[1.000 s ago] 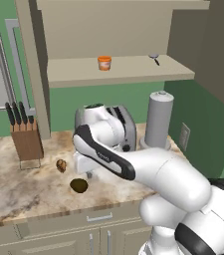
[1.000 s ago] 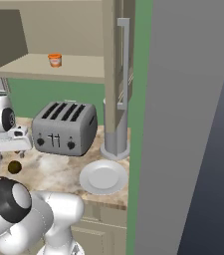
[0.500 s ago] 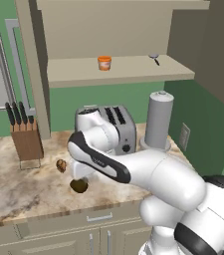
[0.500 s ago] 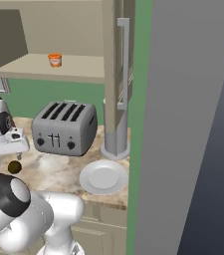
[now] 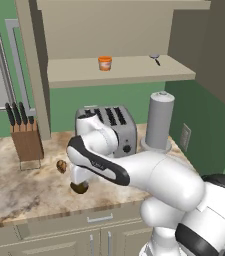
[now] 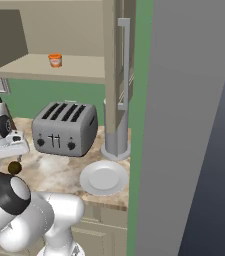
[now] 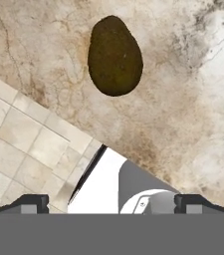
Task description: Pick the avocado and bread from the counter and place them on the plate. Then pick the jam from the cabinet and place it next to the plate. Lastly close the cabinet door.
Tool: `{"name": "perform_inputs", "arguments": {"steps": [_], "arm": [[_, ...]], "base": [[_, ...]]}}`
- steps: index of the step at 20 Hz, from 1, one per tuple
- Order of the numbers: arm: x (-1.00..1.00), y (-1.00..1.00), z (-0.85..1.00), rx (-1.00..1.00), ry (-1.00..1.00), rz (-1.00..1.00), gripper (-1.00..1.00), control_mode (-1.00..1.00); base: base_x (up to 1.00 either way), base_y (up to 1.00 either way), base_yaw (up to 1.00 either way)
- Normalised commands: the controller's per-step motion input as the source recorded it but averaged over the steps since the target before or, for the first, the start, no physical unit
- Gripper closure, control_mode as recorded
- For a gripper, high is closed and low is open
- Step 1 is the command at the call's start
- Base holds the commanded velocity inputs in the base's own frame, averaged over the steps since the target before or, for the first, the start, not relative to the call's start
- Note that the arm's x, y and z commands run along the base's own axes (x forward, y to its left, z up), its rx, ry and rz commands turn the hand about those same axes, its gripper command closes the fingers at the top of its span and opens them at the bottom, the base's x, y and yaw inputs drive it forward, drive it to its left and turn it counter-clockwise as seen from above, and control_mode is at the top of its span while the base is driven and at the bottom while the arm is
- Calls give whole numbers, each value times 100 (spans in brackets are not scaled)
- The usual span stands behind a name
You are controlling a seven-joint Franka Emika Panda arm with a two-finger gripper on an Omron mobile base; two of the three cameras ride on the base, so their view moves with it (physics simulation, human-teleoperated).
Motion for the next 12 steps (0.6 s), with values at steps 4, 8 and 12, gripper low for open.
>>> {"name": "perform_inputs", "arguments": {"steps": [4,8,12], "arm": [[4,1,-17,2,0,9,-100,-100],[5,0,-21,4,0,10,-100,-100],[6,2,-15,4,0,7,-100,-100]], "base": [[0,0,0],[0,0,0],[0,0,0]]}}
